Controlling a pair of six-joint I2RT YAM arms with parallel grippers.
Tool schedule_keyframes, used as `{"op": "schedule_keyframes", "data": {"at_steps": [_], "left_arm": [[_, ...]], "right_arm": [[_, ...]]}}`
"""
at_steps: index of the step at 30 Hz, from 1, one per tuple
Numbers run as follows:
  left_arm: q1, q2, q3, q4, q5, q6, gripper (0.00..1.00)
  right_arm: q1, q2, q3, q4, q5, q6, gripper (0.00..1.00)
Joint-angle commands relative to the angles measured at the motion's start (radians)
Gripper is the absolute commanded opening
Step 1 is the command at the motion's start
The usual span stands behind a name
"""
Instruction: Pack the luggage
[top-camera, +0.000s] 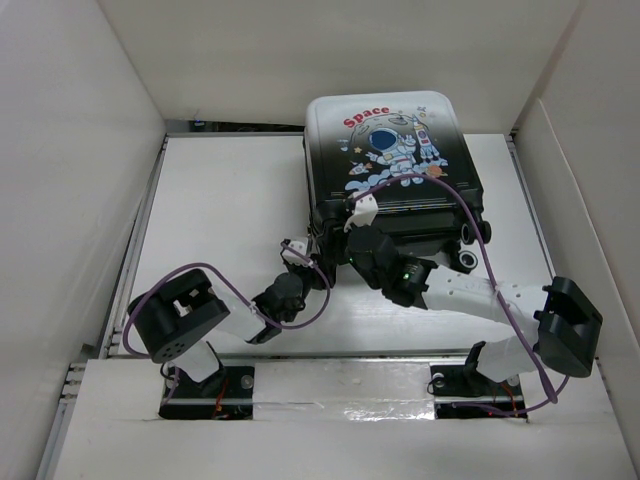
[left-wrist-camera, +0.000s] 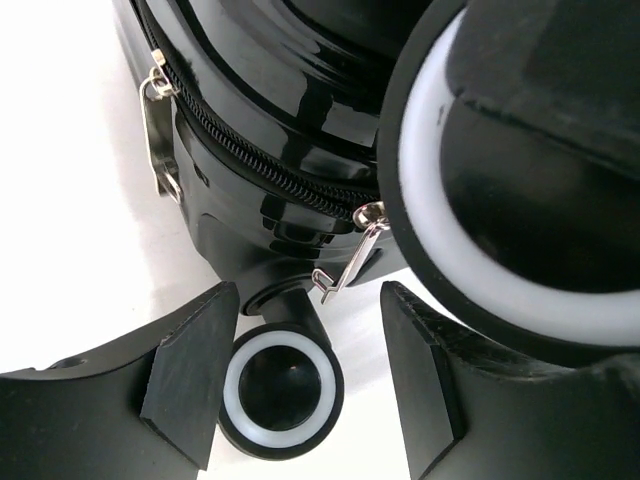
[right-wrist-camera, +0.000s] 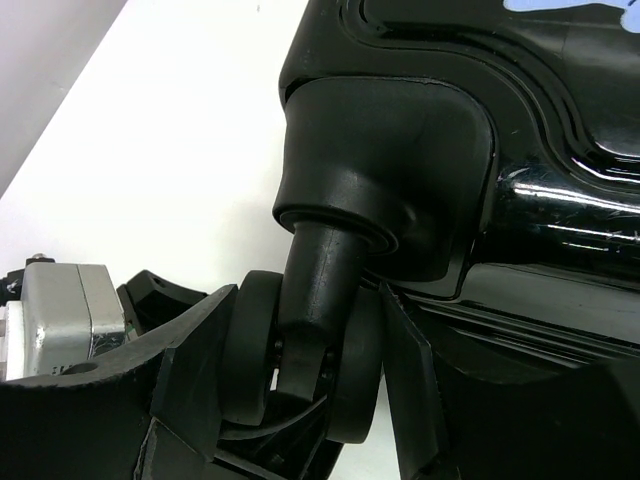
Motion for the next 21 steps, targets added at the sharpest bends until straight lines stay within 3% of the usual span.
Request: {"op": "schedule_keyframes", "data": {"at_steps": [1,7,15,21], "left_arm": [[0.009,-0.036,0.1,0.189,-0.028,0.02,0.56],[0.009,-0.004,0.108,0.332,-0.048,-0.008,0.53],[0.009,0.043,0.114,0.556,-0.121,-0.008,0.26],[0.009,0.065,0.137,0.683,-0.17,0.042,0.24]], "right_arm": [[0.006,-0.004,0.0,0.086,-0.113,-0.059,0.02],[0.015,-0.011,-0.014,0.106,-0.16,-0.042,0.0],[0.024,-0.074,-0.029,0.123,-0.285,-0.014,0.0],[0.066,-0.086,-0.06,0.121,-0.28,0.009,0.0]]}}
